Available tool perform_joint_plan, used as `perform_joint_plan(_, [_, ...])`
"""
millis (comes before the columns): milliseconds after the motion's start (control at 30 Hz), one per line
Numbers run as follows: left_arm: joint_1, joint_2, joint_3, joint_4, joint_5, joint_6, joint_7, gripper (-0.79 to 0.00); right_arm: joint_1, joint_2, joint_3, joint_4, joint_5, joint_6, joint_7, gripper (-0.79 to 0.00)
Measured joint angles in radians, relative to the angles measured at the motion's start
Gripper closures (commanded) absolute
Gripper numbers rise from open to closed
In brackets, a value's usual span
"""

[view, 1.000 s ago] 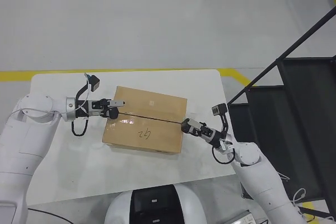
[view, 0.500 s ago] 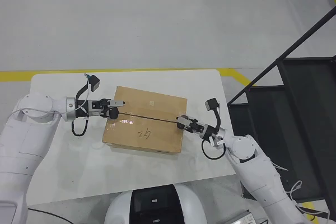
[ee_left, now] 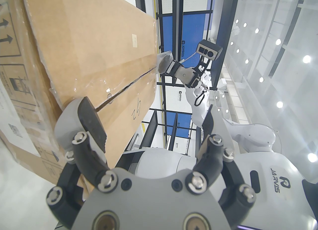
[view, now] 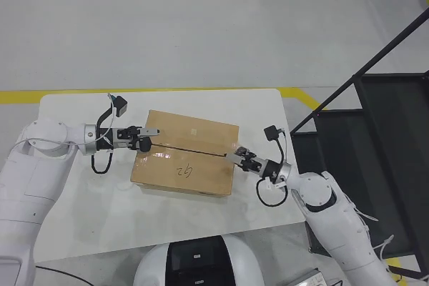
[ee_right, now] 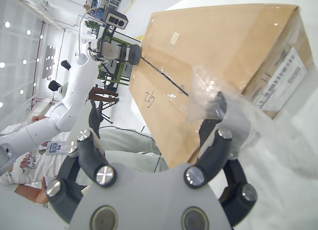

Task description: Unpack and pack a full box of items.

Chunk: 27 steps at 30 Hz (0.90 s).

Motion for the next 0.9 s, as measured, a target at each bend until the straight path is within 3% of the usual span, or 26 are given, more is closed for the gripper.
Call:
perform_joint_plan(367, [0.000, 0.000, 0.000, 0.000, 0.000, 0.000, 0.000, -0.785, 0.018, -0.001, 0.040, 0.057, 0.151, 0.007, -0.037, -0.785])
perform_joint_plan(700, [0.000, 0.000, 0.000, 0.000, 0.000, 0.000, 0.000, -0.785, 0.075, -0.015, -0.005, 0.174, 0.443, -0.043, 0.074, -0.785])
perform_joint_plan(900, [0.000, 0.000, 0.000, 0.000, 0.000, 0.000, 0.000, -0.785, 0.127, -0.023, -0.043, 0.236, 0.497, 0.024, 0.088, -0.785])
